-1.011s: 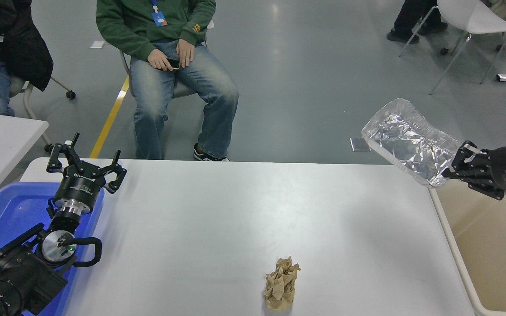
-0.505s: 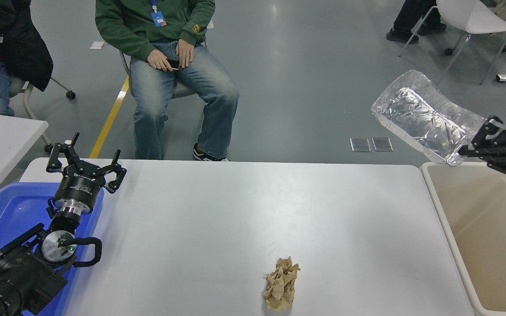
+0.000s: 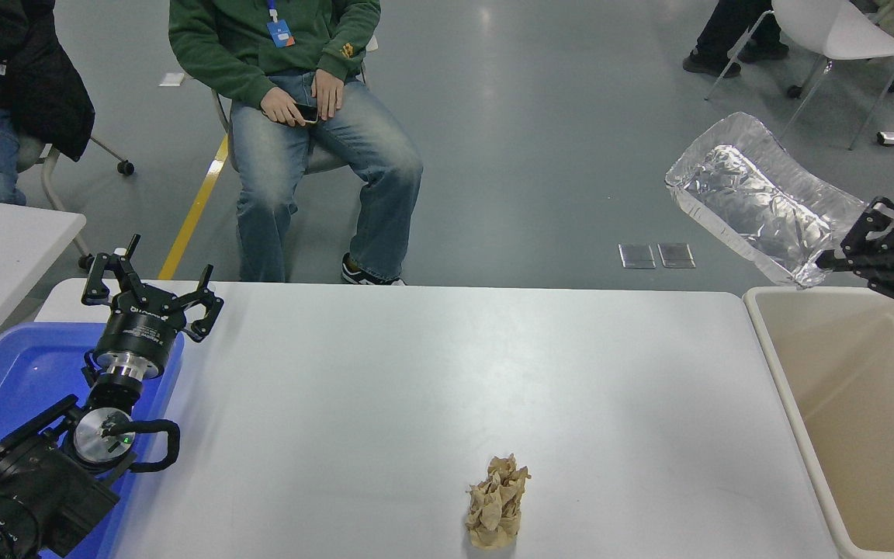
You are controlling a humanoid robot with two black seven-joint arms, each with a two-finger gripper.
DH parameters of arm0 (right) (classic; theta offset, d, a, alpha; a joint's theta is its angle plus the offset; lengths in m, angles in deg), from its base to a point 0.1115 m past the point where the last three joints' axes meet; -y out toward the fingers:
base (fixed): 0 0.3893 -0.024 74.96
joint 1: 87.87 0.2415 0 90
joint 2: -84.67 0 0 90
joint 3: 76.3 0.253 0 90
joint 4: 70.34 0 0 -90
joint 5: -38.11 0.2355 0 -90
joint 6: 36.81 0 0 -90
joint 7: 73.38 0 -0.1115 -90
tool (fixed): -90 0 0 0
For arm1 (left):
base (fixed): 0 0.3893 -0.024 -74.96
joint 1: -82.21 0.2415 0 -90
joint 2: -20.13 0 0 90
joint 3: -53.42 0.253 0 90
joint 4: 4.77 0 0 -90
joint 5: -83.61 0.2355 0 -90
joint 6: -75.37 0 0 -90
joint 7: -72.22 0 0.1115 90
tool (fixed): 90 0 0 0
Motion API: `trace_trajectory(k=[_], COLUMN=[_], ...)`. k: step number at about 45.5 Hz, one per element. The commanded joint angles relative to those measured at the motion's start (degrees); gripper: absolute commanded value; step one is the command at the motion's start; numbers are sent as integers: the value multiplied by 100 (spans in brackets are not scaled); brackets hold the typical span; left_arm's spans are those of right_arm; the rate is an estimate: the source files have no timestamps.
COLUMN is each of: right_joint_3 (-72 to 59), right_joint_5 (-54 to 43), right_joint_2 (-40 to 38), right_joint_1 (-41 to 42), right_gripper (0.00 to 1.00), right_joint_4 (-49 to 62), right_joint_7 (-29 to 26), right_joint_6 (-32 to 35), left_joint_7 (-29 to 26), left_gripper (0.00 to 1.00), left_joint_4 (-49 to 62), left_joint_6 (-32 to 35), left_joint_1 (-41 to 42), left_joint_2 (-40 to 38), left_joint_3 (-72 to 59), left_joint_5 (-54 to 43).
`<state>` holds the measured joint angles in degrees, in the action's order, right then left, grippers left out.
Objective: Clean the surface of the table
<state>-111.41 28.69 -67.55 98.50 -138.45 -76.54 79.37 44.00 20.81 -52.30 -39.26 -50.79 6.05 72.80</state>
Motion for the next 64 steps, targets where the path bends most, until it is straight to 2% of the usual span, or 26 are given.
trace_trajectory(k=[1, 20, 35, 44, 64], right_joint_3=[-5, 83, 540, 786, 1120], right_joint_5=[10, 54, 19, 19, 98], right_joint_2=[69, 702, 1616, 2460, 2873], right_joint_1=[-74, -1102, -2517, -3388, -4293], right_gripper=[0, 0, 0, 0, 0], right_joint_4=[104, 2001, 3733, 4920, 5096], right_joint_7=[0, 18, 70, 70, 70], right_joint_6=[-78, -289, -781, -1168, -2504], left_joint_7=[1, 1, -8, 1, 1], left_gripper=[100, 100, 100, 100, 100], left_joint_4=[0, 0, 0, 0, 0], left_joint_6=[-3, -4, -4, 5, 5], left_joint_1=[0, 0, 0, 0, 0], left_joint_2=[-1, -1, -1, -1, 0], left_joint_3=[0, 0, 0, 0, 0], left_joint_5=[0, 0, 0, 0, -9])
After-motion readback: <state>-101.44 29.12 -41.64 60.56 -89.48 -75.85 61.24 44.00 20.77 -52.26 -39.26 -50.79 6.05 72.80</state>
